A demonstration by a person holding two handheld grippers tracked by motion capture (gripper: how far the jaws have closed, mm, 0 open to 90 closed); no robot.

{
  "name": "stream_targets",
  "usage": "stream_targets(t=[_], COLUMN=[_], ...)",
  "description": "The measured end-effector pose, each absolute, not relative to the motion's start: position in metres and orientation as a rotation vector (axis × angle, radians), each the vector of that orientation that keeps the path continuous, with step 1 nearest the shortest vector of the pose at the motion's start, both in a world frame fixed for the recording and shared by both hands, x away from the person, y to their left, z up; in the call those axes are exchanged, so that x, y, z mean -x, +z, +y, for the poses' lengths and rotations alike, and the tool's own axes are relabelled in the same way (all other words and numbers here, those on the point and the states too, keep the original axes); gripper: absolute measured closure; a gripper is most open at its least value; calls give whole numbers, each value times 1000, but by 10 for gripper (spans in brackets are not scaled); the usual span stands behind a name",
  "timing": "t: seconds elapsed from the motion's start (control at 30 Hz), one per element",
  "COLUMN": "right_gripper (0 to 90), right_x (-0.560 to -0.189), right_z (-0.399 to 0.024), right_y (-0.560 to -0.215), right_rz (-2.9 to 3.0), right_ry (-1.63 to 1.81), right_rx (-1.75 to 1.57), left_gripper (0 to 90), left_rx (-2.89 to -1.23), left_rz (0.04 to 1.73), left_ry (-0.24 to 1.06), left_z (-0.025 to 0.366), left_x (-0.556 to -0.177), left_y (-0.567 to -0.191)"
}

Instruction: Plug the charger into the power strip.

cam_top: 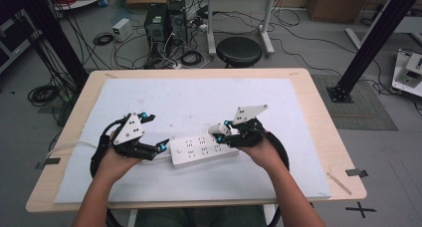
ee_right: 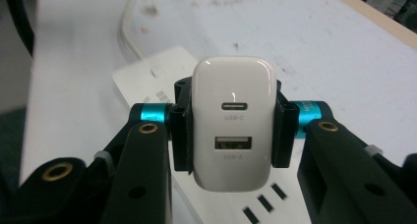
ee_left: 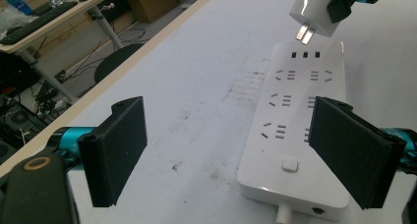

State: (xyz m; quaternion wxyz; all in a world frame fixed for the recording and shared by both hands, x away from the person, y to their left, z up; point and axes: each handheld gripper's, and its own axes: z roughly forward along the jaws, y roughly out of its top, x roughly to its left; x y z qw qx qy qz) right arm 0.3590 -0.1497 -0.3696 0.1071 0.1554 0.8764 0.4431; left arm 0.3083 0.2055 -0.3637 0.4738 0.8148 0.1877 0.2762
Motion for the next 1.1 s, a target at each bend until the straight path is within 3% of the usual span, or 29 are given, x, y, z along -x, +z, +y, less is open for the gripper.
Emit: stream_targets(t=[0.6, 1.1], right_gripper=[631, 631], right_x=[-381, -412], right_z=[-140, -104], right_y=[-342, -346], right_rz=[2842, 3037], right_ry=[835, 564], right_rx=[-126, 131], left_gripper=[149, 149], left_rx=[-2026, -2047], left_rz=[454, 443], left_ry=[660, 637], left_z=[210, 208], left_x=[-308, -306], left_y=[-373, -377])
